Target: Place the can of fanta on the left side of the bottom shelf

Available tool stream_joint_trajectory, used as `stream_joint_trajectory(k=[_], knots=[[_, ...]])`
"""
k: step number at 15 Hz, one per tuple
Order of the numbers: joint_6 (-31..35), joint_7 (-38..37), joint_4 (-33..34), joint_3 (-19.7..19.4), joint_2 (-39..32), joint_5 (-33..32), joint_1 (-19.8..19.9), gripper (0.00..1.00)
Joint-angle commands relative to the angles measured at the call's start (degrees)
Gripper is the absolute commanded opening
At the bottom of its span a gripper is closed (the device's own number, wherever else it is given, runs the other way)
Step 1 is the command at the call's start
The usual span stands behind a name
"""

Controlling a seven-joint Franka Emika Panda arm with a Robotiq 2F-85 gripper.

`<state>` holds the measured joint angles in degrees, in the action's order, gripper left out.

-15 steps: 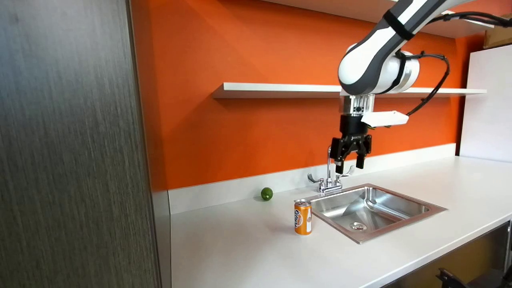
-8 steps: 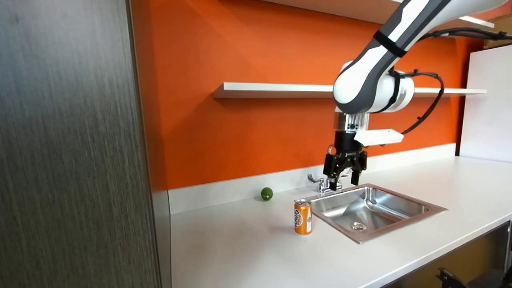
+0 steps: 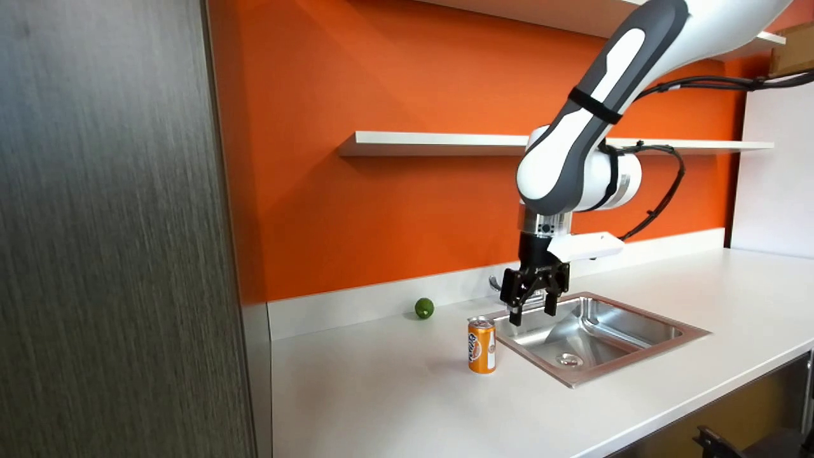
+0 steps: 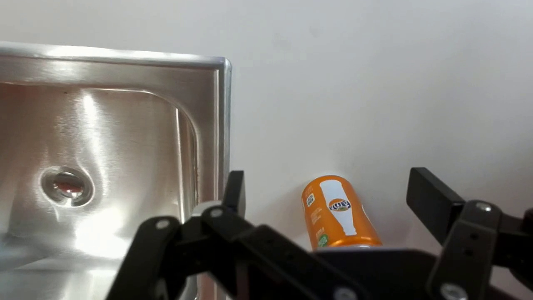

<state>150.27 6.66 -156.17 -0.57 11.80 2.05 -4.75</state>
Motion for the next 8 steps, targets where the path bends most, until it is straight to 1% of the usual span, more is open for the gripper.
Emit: stream_joint_trajectory(k=[1,8], knots=[[3.5,-1.5,1.8,1.1,-4.7,1.1,0.0,1.0],[8.5,-1.6,4.9,2.5,-12.6,0.3,0.0,1.0]])
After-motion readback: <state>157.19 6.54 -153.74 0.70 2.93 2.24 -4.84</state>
